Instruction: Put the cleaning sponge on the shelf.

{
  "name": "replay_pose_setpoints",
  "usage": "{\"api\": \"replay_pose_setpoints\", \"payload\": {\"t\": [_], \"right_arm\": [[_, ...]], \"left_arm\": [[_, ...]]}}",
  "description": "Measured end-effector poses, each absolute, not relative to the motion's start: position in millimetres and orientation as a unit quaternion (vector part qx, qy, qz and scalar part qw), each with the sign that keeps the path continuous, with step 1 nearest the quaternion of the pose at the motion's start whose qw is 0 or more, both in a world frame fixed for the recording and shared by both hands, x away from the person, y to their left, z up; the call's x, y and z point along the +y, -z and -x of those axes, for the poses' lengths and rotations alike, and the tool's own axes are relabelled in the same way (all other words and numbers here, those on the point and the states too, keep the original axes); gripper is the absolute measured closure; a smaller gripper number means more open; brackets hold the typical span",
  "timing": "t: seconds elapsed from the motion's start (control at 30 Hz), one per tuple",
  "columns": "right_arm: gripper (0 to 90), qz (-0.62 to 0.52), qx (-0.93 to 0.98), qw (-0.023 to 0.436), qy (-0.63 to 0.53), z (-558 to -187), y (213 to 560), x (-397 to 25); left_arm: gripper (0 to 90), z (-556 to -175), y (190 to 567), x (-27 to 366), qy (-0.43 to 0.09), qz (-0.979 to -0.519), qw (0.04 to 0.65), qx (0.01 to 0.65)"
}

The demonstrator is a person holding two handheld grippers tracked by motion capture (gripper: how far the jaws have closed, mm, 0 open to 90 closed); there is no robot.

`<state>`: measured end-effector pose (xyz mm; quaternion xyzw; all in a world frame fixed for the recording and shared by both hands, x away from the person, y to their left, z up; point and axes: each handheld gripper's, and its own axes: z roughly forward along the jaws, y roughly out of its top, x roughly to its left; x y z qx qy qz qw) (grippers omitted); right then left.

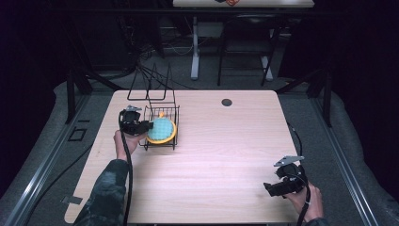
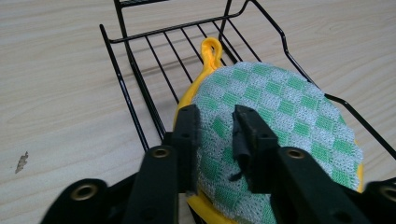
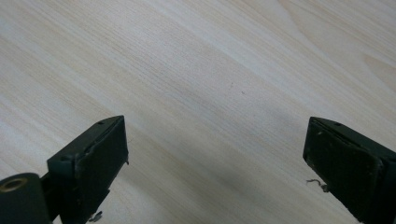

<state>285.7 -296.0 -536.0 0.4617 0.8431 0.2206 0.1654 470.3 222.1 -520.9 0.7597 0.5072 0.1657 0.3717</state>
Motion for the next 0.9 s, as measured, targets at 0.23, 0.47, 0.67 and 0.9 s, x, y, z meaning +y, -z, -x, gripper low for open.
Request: {"api": "replay_pose_setpoints", "payload": {"t": [0.23, 0.47, 0.67, 0.9], "right_arm": [[6.1, -0.463, 0.842, 0.166, -0.221, -285, 535, -298], [6.1, -0.463, 0.842, 0.167, -0.223, -285, 534, -297], [6.0, -0.463, 0.842, 0.169, -0.222, -285, 534, -298], [5.2, -0.464, 0.838, 0.172, -0.229, -283, 532, -299]], "left_arm": [[36.6, -468, 518, 223, -0.17, -0.756, 0.375, 0.509], [20.0, -464, 516, 226, -0.175, -0.744, 0.383, 0.519], [14.9, -456, 513, 229, -0.18, -0.742, 0.384, 0.52], [8.6, -445, 508, 229, -0.183, -0.74, 0.385, 0.52]]}}
